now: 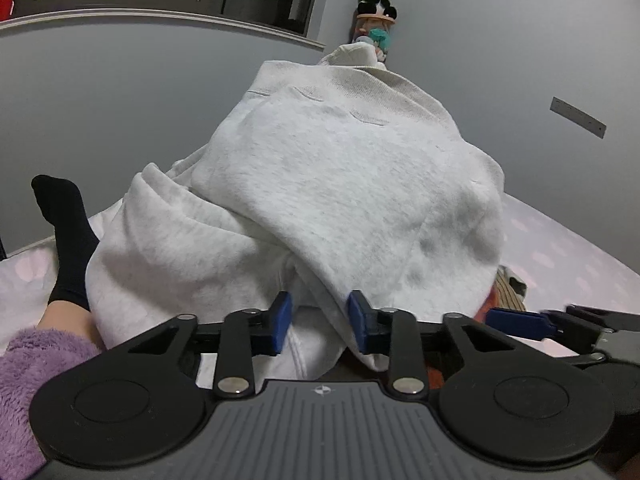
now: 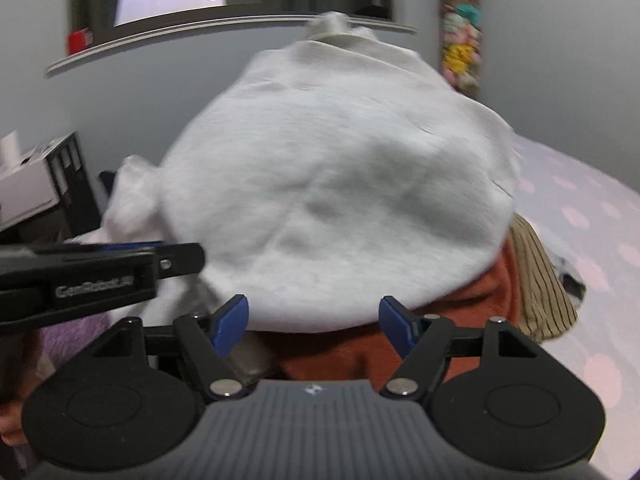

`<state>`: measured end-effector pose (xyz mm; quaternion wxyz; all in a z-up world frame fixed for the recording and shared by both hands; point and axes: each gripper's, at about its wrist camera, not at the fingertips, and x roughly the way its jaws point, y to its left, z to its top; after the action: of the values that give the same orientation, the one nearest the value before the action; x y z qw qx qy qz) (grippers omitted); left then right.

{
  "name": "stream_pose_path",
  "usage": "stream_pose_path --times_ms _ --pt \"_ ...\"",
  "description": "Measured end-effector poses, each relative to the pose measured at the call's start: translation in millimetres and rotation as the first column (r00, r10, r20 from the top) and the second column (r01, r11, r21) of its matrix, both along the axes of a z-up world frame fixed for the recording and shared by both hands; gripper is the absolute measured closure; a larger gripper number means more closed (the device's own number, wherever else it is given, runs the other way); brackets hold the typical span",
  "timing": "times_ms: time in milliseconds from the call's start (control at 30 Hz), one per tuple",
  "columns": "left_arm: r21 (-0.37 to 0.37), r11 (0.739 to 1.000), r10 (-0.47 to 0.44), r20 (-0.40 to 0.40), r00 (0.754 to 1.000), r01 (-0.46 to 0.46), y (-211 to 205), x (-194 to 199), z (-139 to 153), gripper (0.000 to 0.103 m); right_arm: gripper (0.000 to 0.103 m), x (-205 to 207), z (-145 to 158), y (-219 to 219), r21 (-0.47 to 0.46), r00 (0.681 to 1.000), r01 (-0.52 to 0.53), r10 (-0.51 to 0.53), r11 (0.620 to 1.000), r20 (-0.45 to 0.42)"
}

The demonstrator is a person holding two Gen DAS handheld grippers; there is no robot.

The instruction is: Fold clothes

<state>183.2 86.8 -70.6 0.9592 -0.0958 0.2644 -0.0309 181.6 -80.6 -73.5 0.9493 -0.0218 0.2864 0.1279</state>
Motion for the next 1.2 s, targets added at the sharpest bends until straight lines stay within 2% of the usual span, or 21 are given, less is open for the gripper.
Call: stream_pose_path --times_ms 167,200,267,300,333,367,400,433,533,600,667,800,900,1100,1200 --pt "0.107 0.990 0.092 -0.004 0.996 -0.091 12 -13 1 0.078 0.027 -1 -7 32 -0.060 0.998 -0.061 0.062 0.996 0.018" --pt "0.118 0.987 0.110 -0.018 0.994 -0.107 16 -15 0 0.077 0.027 1 -8 37 -0.077 0.998 -0.061 0.063 0.995 0.029" --pt "0.088 0.988 0.131 -0.070 0.989 -0.125 28 -12 -5 0.073 0.028 7 -11 47 -0.130 0.998 -0.046 0.053 0.990 0.046" --pt "0.074 0.988 0.138 -0.088 0.986 -0.132 32 -11 -8 0.071 0.032 11 -12 50 -0.145 0.998 -0.043 0.050 0.989 0.043" --pt "0.069 0.988 0.144 -0.093 0.985 -0.138 34 -10 -9 0.069 0.044 15 -13 51 -0.148 0.998 -0.044 0.049 0.988 0.033" --pt "0.072 0.987 0.149 -0.092 0.984 -0.143 35 -10 -10 0.060 0.051 20 -12 52 -0.150 0.999 -0.041 0.045 0.988 0.022" --pt "0.077 0.987 0.151 -0.088 0.985 -0.144 34 -9 -11 0.055 0.064 24 -10 52 -0.156 0.999 -0.029 0.032 0.987 0.018" --pt "0.079 0.987 0.149 -0.084 0.985 -0.143 34 -8 -11 0.055 0.073 24 -7 50 -0.156 0.999 -0.014 0.019 0.988 0.029" --pt "0.087 0.988 0.136 -0.089 0.987 -0.128 30 -8 -13 0.055 0.087 24 4 44 -0.157 0.998 0.032 -0.022 0.987 0.062" --pt "0.089 0.989 0.122 -0.083 0.989 -0.114 28 -9 -13 0.055 0.087 23 12 40 -0.160 0.995 0.065 -0.051 0.985 0.088" --pt "0.086 0.992 0.103 -0.065 0.993 -0.097 27 -12 -11 0.055 0.088 18 24 32 -0.177 0.984 0.124 -0.097 0.976 0.151" --pt "0.070 0.995 0.070 -0.018 0.997 -0.069 24 -19 -9 0.054 0.089 9 52 -3 -0.146 0.937 0.295 -0.256 0.944 0.238" --pt "0.061 0.998 0.025 0.008 1.000 -0.026 20 -25 -7 0.054 0.091 -4 67 -33 -0.122 0.879 0.421 -0.370 0.899 0.301" --pt "0.071 0.993 -0.092 0.040 0.995 0.089 -3 -44 -2 0.053 0.091 -55 82 -93 -0.146 0.791 0.580 -0.511 0.801 0.337" --pt "0.087 0.987 -0.140 0.032 0.990 0.137 -17 -52 -2 0.053 0.091 -88 68 -116 -0.192 0.755 0.644 -0.574 0.741 0.318"
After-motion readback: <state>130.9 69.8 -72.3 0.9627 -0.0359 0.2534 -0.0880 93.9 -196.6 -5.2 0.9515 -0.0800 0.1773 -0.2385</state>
